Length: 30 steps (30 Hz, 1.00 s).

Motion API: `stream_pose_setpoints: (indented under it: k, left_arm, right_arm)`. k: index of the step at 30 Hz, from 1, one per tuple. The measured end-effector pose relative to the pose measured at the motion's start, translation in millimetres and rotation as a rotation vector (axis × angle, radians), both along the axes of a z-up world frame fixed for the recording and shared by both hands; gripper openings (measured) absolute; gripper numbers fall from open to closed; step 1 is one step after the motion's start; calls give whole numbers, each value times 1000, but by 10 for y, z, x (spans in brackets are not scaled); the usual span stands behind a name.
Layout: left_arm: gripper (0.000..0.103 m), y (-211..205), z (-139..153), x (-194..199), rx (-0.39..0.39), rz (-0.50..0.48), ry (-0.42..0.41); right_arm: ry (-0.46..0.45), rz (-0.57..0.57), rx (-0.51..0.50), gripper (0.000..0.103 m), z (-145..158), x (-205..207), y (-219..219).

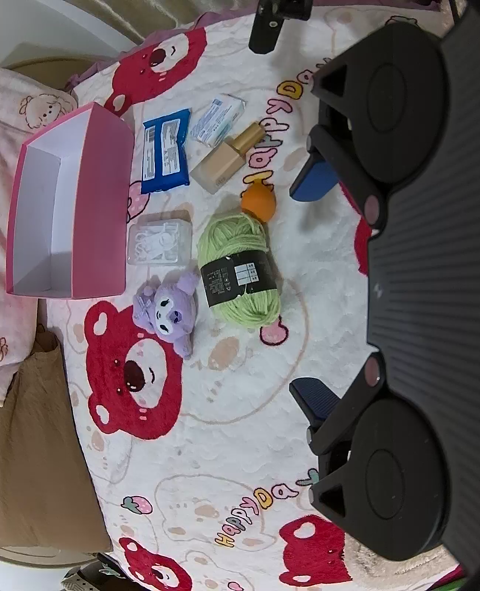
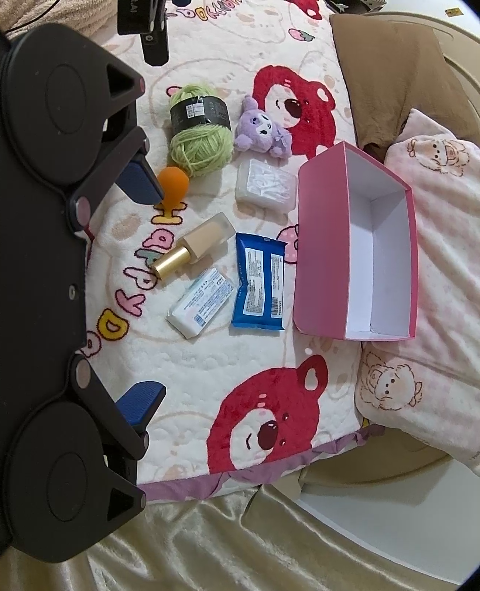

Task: Organize objects

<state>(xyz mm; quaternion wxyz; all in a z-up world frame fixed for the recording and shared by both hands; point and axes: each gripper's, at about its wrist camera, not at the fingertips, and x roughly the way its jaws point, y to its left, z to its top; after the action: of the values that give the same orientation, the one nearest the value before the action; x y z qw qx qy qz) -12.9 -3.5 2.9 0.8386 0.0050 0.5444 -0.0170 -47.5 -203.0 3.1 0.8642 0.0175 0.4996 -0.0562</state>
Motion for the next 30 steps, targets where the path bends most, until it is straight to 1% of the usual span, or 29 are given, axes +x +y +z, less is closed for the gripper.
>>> stream_pose_setpoints:
  k: [6, 16, 19, 20, 30]
  left_arm:
    - [103, -17, -82, 10, -5, 2, 20]
    - [103, 13, -132, 45, -44, 9, 26]
    - [103, 16, -138, 48, -46, 14, 27]
    - [103, 18, -141, 48, -48, -12, 29]
    - [103, 40, -193, 50, -45, -3, 45]
  right_arm:
    - [2, -5, 2, 103, -5, -9, -19]
    - [19, -12, 8, 103, -61, 12, -32]
    - [18, -10, 5, 103, -61, 13, -25]
    - [17, -9, 3, 103, -60, 14, -23]
    - [15, -2, -11, 103, -42, 7, -11]
